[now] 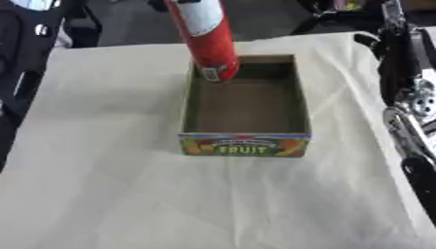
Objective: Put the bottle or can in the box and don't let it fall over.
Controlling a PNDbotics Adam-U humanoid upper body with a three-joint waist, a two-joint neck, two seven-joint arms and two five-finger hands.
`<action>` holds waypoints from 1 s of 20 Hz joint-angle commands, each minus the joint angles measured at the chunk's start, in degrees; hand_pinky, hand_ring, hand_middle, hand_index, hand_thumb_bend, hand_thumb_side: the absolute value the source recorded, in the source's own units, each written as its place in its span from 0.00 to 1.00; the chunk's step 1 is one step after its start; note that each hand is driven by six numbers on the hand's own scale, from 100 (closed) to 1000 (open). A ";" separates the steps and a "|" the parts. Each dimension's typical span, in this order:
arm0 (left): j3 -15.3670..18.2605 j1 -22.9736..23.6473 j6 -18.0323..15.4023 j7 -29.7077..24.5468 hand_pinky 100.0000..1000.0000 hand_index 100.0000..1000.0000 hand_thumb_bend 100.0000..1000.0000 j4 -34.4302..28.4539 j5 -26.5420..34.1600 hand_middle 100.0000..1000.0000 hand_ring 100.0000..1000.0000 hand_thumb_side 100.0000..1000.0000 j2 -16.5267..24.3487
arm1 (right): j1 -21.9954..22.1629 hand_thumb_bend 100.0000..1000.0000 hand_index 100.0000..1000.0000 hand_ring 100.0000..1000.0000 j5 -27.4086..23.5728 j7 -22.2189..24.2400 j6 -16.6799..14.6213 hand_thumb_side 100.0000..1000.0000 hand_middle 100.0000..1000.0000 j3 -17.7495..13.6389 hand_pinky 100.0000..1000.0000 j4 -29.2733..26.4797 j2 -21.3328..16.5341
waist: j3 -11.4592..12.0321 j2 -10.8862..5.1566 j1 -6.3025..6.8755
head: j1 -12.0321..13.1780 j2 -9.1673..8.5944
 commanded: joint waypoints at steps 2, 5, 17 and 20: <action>0.09 -0.50 0.39 0.51 0.18 0.54 0.11 -0.15 -0.29 0.44 0.38 0.00 -0.07 | -0.99 0.24 0.79 0.77 0.13 -0.16 -0.02 0.81 0.81 -0.20 0.82 -0.47 -0.52 | -0.15 -0.66 -0.31 | 0.32 0.07; -0.15 0.15 0.53 0.96 0.18 0.54 0.12 0.70 -1.61 0.45 0.39 0.00 -0.57 | -1.15 0.24 0.79 0.77 0.06 -0.10 -0.06 0.81 0.81 -0.11 0.82 -0.49 -0.35 | -0.35 -0.50 -0.34 | 0.25 -0.13; -2.08 3.08 -0.75 0.25 0.54 0.75 0.35 4.23 -6.67 0.60 0.62 0.23 -3.18 | -1.69 0.24 0.79 0.77 -0.16 -0.05 -0.24 0.81 0.81 0.10 0.82 -0.46 0.14 | -0.91 0.27 -0.31 | 0.15 -1.08; -2.31 3.46 -1.92 -0.51 0.56 0.78 0.37 4.78 -8.05 0.63 0.65 0.29 -3.33 | -1.75 0.24 0.79 0.77 -0.18 -0.02 -0.32 0.81 0.81 0.09 0.82 -0.51 0.15 | -1.01 0.36 -0.24 | 0.06 -1.10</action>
